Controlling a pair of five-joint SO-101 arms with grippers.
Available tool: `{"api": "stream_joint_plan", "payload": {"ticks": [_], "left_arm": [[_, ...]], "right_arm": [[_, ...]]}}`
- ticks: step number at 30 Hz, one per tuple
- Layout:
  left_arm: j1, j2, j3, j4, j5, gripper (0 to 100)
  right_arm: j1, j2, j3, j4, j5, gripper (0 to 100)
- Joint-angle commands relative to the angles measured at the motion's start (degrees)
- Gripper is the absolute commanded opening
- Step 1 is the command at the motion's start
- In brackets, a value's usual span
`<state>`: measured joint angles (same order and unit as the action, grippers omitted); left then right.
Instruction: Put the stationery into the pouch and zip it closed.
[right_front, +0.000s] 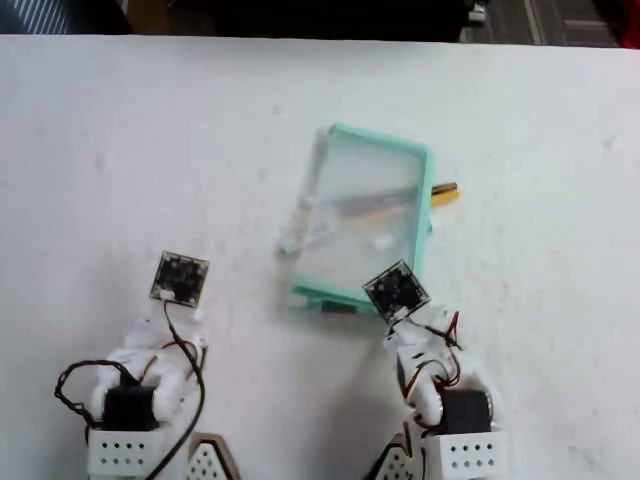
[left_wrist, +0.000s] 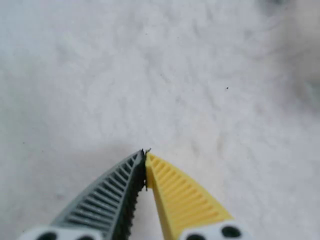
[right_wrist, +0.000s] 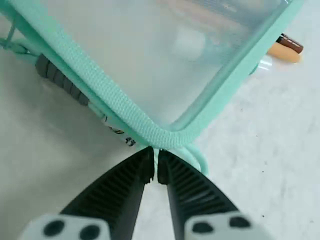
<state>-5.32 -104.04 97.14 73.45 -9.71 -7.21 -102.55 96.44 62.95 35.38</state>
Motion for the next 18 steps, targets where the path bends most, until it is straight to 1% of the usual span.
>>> {"api": "stream_joint_plan", "payload": {"ticks": [1, 11, 13, 18], "left_arm": [[0.66, -0.66, -0.09, 0.26, 0.62, 2], [0.84, -0.66, -0.09, -0.44, 0.62, 2], [0.84, -0.66, -0.18, -3.78, 0.62, 2], [0.84, -0.66, -0.18, -16.09, 0.62, 2]], "right_arm": [[0.57, -0.57, 0.44, -1.10, 0.97, 1.8], [0.04, -0.57, 0.44, -1.27, 1.05, 1.8], [0.04, -0.57, 0.44, -2.86, 1.05, 1.8], [0.13, -0.57, 0.44, -5.14, 0.97, 1.8]]}}
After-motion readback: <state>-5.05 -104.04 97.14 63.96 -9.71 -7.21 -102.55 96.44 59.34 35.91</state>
